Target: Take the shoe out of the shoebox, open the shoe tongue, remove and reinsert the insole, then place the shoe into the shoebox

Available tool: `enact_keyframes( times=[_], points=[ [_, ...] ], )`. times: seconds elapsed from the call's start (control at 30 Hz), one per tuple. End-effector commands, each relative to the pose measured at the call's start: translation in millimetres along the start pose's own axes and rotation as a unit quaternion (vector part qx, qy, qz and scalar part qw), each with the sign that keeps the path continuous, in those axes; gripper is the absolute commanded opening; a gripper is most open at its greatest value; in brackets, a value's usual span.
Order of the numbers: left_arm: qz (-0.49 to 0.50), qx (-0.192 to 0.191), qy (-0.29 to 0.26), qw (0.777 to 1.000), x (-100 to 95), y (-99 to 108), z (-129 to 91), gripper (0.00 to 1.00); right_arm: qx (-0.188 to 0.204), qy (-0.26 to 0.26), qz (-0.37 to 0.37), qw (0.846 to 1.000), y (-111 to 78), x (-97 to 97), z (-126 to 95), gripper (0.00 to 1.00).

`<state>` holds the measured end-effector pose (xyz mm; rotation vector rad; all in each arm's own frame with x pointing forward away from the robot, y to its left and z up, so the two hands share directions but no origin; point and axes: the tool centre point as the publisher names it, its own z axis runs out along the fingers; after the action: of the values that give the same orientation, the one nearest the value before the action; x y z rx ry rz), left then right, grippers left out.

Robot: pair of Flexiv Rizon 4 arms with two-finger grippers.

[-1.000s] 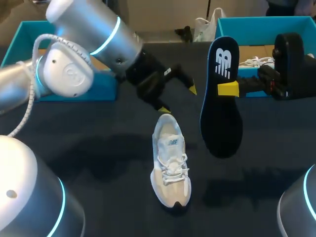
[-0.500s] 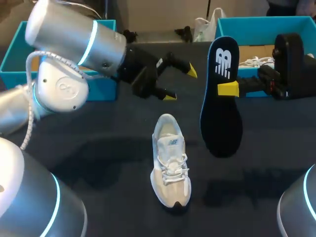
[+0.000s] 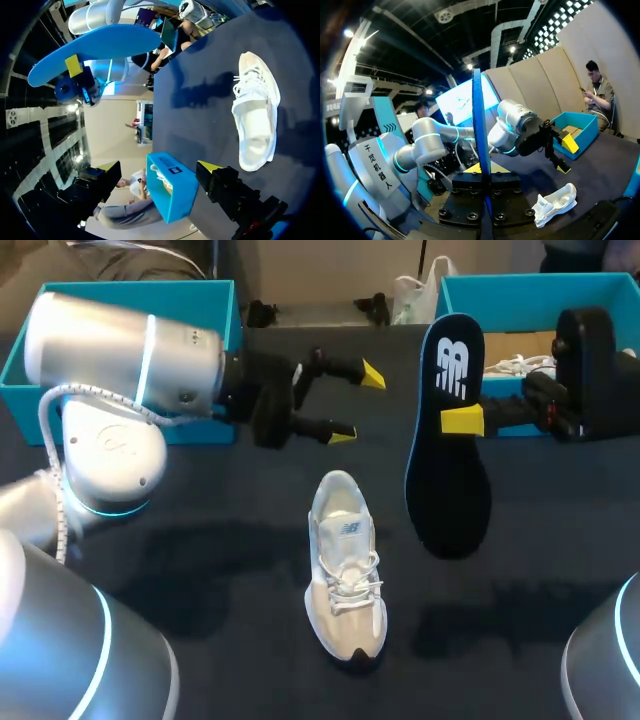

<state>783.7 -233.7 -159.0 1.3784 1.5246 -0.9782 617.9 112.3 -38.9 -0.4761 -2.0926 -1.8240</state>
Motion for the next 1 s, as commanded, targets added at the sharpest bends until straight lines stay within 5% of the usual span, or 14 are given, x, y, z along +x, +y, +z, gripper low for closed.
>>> enact_keyframes(
  times=[0.03, 0.33, 0.83, 1.0],
  points=[
    [0.008, -0.002, -0.058, 0.998, -4.6, 4.3, -3.4, 1.0, 0.001, -0.001, 0.001, 1.0, -0.6, 0.1, 1.3, 0.0],
    [0.046, -0.015, -0.104, 0.993, -27.7, 4.9, -16.1, 1.0, 0.001, -0.001, 0.001, 1.0, -0.6, 0.1, 1.3, 0.0],
    [0.039, -0.01, -0.12, 0.992, -30.1, 9.6, -26.9, 1.0, 0.015, 0.048, 0.16, 0.986, 13.7, -96.5, -19.5, 0.0],
    [0.039, -0.01, -0.12, 0.992, -30.1, 9.6, -26.9, 1.0, 0.015, 0.048, 0.16, 0.986, 13.7, -96.5, -19.5, 0.0]
  ],
)
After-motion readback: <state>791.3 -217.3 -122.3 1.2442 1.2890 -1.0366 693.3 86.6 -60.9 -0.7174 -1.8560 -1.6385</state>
